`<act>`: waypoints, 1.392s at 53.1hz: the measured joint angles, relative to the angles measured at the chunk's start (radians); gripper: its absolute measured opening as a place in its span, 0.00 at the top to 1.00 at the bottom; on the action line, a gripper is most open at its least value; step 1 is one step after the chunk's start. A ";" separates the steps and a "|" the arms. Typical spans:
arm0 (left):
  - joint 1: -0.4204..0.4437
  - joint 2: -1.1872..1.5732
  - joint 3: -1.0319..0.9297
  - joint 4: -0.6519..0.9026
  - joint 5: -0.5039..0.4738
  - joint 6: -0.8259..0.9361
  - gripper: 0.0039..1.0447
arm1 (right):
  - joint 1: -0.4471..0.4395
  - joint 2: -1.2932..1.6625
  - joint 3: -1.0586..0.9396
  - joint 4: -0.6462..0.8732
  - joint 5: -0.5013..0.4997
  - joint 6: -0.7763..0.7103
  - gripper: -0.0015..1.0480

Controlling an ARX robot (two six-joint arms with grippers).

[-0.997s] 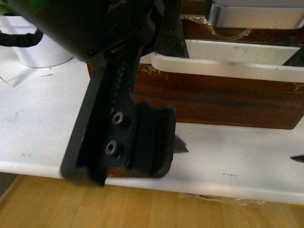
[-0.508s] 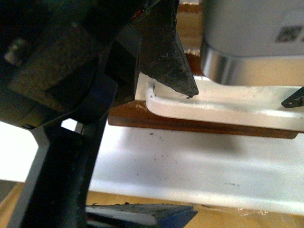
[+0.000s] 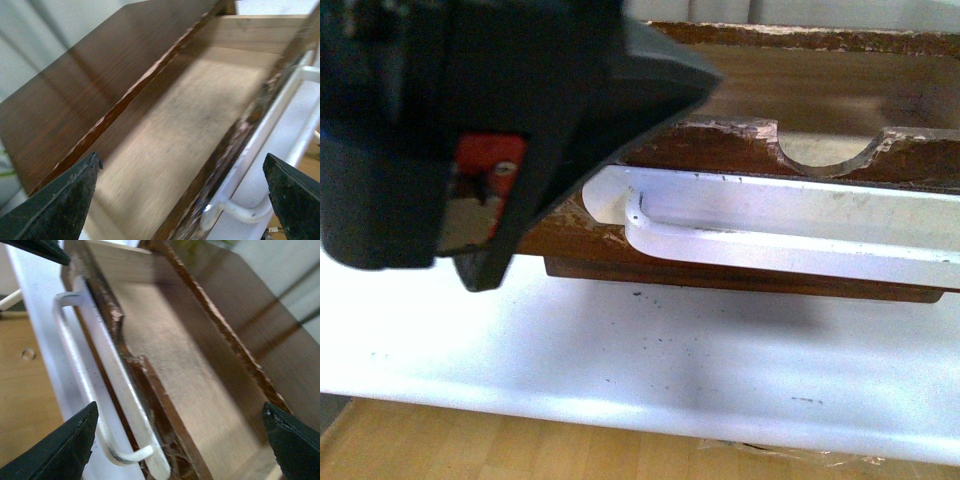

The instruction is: Open drawer

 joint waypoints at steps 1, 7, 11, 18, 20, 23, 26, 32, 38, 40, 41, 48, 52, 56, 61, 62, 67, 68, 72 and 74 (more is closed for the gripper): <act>0.010 -0.009 -0.020 0.024 -0.019 -0.024 0.06 | -0.007 -0.008 -0.011 0.020 0.006 0.026 0.09; 0.083 -0.066 -0.158 0.183 -0.152 -0.186 0.06 | -0.074 -0.091 -0.124 0.177 0.055 0.200 0.09; 0.128 -0.110 -0.234 0.240 -0.232 -0.259 0.06 | -0.116 -0.137 -0.185 0.236 0.059 0.296 0.09; 0.240 -0.237 -0.379 0.251 -0.333 -0.406 0.06 | -0.204 -0.241 -0.288 0.239 0.042 0.443 0.09; 0.275 -0.306 -0.429 0.209 -0.356 -0.452 0.06 | -0.232 -0.286 -0.321 0.215 0.024 0.474 0.09; 0.297 -0.405 -0.481 0.137 -0.367 -0.507 0.06 | -0.272 -0.366 -0.367 0.161 -0.011 0.510 0.09; 0.297 -0.518 -0.517 0.054 -0.377 -0.551 0.06 | -0.307 -0.439 -0.401 0.110 -0.035 0.529 0.09; 0.238 -0.798 -0.581 -0.169 -0.507 -0.647 0.06 | -0.403 -0.596 -0.452 -0.015 -0.096 0.553 0.09; 0.188 -0.895 -0.613 -0.240 -0.614 -0.695 0.06 | -0.439 -0.639 -0.473 -0.027 -0.098 0.605 0.09; 0.196 -0.901 -0.614 -0.240 -0.631 -0.702 0.06 | -0.446 -0.642 -0.476 -0.023 -0.098 0.626 0.09; 0.199 -0.903 -0.615 -0.240 -0.633 -0.703 0.06 | -0.448 -0.643 -0.476 -0.021 -0.097 0.635 0.09; 0.208 -0.917 -0.618 -0.232 -0.624 -0.706 0.07 | -0.450 -0.645 -0.476 -0.020 -0.097 0.654 0.09; 0.238 -0.991 -0.640 -0.185 -0.540 -0.631 0.22 | -0.377 -0.725 -0.537 0.078 0.141 0.705 0.19; 0.256 -1.089 -0.640 -0.262 -0.519 -0.600 0.32 | -0.300 -0.794 -0.569 0.096 0.340 0.734 0.31; 0.349 -1.135 -0.640 -0.290 -0.383 -0.576 0.48 | -0.249 -0.814 -0.569 0.098 0.440 0.749 0.44; 0.373 -1.137 -0.640 -0.292 -0.369 -0.575 0.51 | -0.240 -0.817 -0.569 0.098 0.455 0.752 0.47; 0.421 -1.139 -0.640 -0.294 -0.362 -0.570 0.66 | -0.171 -0.825 -0.569 0.084 0.540 0.758 0.63; 0.422 -1.141 -0.640 -0.294 -0.355 -0.568 0.72 | -0.129 -0.827 -0.569 0.081 0.605 0.760 0.68; 0.423 -1.141 -0.640 -0.294 -0.351 -0.565 0.85 | -0.065 -0.831 -0.569 0.080 0.626 0.762 0.82; 0.423 -1.141 -0.640 -0.294 -0.349 -0.562 0.91 | -0.057 -0.831 -0.569 0.080 0.624 0.762 0.87</act>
